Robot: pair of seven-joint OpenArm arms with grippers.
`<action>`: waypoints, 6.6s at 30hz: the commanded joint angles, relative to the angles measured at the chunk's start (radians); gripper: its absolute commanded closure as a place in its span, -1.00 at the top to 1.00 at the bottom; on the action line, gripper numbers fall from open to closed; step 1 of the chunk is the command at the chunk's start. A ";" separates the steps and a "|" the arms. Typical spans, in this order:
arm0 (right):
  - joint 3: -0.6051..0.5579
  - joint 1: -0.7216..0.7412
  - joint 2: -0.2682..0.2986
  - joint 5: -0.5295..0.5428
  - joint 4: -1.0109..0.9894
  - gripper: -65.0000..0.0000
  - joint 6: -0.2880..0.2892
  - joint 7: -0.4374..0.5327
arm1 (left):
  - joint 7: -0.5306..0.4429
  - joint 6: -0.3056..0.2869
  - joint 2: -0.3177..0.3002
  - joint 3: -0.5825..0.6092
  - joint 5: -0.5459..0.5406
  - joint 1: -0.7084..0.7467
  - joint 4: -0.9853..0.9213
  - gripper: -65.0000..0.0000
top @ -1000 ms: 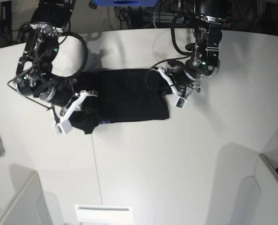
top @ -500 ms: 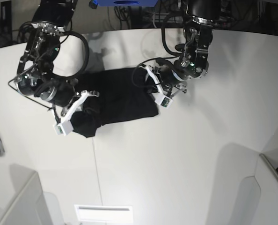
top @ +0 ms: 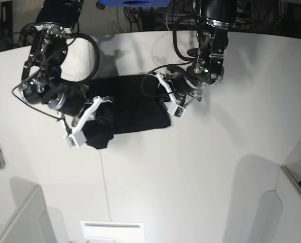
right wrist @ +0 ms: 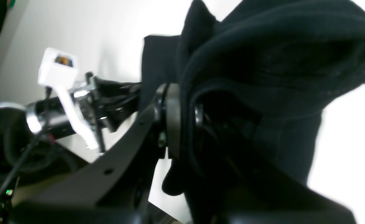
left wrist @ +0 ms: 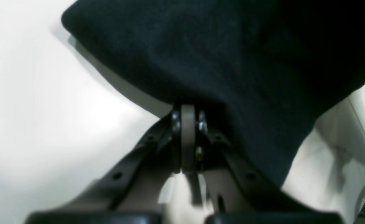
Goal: Fold the T-shirt properly
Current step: 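Fold the right gripper's end over toward the left gripper, then release the left gripper and press the folded bundle with both grippers, then push and square the folded shirt bundle with the left gripper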
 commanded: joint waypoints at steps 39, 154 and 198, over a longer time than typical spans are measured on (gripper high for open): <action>-0.332 0.042 -0.008 -0.209 -0.277 -0.29 -0.064 0.236 | 0.005 0.002 -0.068 -0.015 -0.008 0.056 0.132 -1.00; 0.314 -0.319 0.100 -0.203 -0.046 -1.00 0.070 0.555 | 0.005 0.296 -0.250 0.346 -0.570 -0.211 -0.158 -1.00; 0.636 -0.448 -0.066 -0.212 -0.050 -1.00 0.215 0.411 | 0.000 0.100 -0.354 1.398 -0.120 -0.926 -0.046 -1.00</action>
